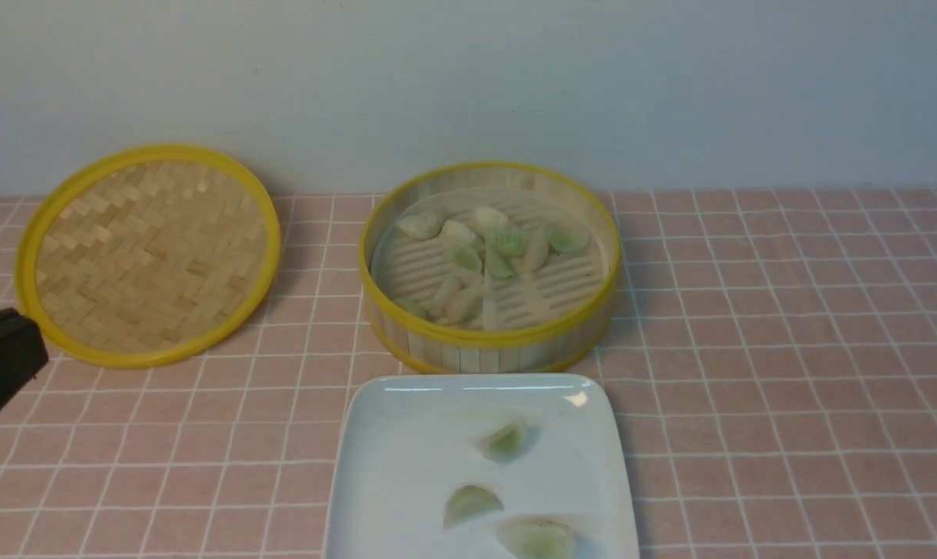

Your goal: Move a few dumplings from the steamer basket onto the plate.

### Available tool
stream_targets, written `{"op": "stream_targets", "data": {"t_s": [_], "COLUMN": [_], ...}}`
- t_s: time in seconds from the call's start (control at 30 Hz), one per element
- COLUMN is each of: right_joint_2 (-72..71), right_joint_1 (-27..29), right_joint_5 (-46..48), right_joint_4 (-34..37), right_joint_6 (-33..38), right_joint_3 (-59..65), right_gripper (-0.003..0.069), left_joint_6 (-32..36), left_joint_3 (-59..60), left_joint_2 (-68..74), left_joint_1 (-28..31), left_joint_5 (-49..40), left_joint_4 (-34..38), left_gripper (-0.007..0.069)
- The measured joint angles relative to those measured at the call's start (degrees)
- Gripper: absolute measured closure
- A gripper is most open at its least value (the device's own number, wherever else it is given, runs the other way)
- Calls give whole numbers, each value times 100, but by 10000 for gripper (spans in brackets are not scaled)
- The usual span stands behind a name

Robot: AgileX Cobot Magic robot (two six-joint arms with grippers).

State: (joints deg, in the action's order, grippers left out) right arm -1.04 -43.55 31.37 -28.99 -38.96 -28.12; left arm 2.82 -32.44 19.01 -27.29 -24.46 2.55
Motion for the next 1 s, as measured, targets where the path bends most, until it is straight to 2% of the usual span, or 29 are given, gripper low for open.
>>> {"op": "stream_targets", "data": {"t_s": [0.2, 0.23, 0.27, 0.37, 0.47, 0.63, 1.0], "right_joint_2": [0, 0, 0, 0, 0, 0, 0], "right_joint_1": [0, 0, 0, 0, 0, 0, 0], "right_joint_5": [0, 0, 0, 0, -17, -17, -17], "right_joint_4": [0, 0, 0, 0, -9, -15, -15], "right_joint_6": [-1, -1, -1, -1, -1, -1, -6], "right_joint_3": [0, 0, 0, 0, 0, 0, 0], "right_gripper": [673, 673, 673, 673, 673, 673, 673], "left_joint_6": [171, 171, 191, 191, 191, 191, 191], "left_joint_3": [1847, 1847, 2310, 3031, 3322, 3410, 3410], "left_joint_2": [-1068, -1108, -1422, -1874, -1948, -1959, -1959], "left_joint_1": [1654, 1708, 2091, 2523, 2604, 2342, 2242], "left_joint_5": [708, 708, 793, 842, 813, 300, 297], "left_joint_4": [315, 321, 361, 368, 280, -182, -161], "left_gripper": [631, 631, 631, 631, 631, 631, 631]}}
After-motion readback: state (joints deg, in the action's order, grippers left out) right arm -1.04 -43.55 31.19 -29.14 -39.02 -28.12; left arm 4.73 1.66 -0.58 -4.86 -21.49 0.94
